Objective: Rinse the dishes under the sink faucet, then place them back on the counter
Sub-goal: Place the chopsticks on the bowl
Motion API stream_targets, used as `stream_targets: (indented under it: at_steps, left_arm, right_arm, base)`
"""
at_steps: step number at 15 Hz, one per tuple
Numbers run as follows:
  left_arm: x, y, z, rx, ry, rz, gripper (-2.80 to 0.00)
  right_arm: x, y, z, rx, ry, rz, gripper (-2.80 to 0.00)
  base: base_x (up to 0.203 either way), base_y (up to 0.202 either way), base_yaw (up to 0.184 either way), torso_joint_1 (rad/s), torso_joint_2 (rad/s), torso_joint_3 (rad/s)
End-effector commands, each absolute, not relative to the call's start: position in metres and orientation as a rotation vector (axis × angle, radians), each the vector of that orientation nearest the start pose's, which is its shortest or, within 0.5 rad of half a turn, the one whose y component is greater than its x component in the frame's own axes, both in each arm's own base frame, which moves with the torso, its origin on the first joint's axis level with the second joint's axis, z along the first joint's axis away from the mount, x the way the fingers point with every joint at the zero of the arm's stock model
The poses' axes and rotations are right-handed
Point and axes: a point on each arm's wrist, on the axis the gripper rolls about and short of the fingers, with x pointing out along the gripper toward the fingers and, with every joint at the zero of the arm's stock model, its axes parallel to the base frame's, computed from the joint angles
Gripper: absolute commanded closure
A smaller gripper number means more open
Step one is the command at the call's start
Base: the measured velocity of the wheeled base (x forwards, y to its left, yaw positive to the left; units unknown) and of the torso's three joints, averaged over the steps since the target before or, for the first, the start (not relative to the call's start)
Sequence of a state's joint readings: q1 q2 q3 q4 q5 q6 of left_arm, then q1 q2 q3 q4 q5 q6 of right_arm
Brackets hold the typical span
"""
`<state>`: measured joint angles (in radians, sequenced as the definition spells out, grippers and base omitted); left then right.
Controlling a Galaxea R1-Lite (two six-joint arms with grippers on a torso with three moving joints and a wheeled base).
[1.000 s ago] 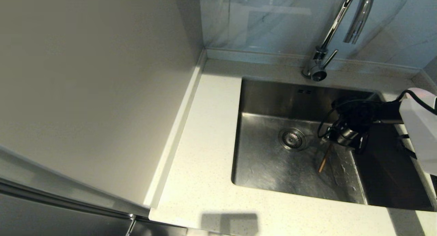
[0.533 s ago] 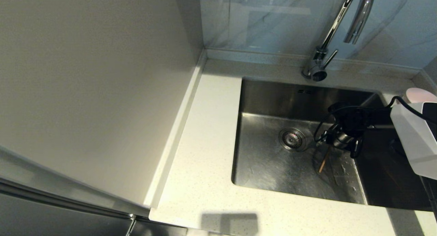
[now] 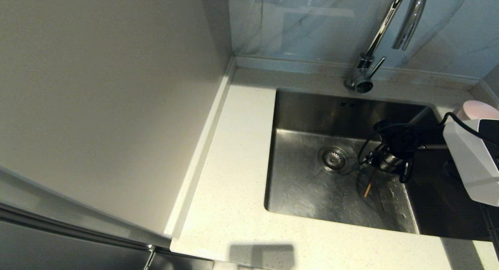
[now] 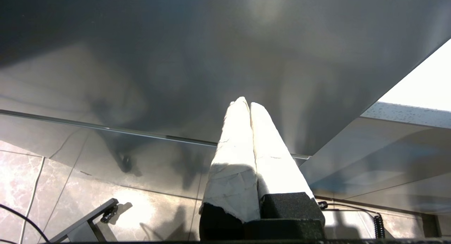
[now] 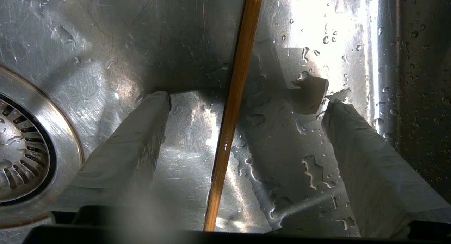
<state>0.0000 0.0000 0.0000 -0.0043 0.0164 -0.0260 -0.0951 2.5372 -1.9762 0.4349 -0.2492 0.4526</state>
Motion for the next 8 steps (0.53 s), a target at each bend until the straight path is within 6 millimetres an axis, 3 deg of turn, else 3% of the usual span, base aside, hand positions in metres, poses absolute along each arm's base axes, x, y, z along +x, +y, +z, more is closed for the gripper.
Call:
stream_targets:
  at_steps: [1,2,8]
  left_arm:
    - [-0.0230,0.0004,0.0757,-0.026,-0.007,0.017,0.00]
    - [-0.0230,0.0004,0.0759,-0.026,-0.008,0.017,0.00]
    - [-0.0230,0.0004,0.0759,-0.026,-0.008,0.017,0.00]
  right_arm:
    - [0.4875,-0.0522,0.0527,0.333,0.916,-0.537,-2.80]
    - [0.4875,-0.0521,0.0527,0.333,0.916,-0.537,0.00]
    - [0.4870,-0.0519,0.0529,0.334,0.921,-0.529,0.00]
  base:
    - [0.000,0.000,0.000,0.000,0.00,0.000]
    - [0.000,0.000,0.000,0.000,0.00,0.000]
    - [0.000,0.000,0.000,0.000,0.00,0.000]
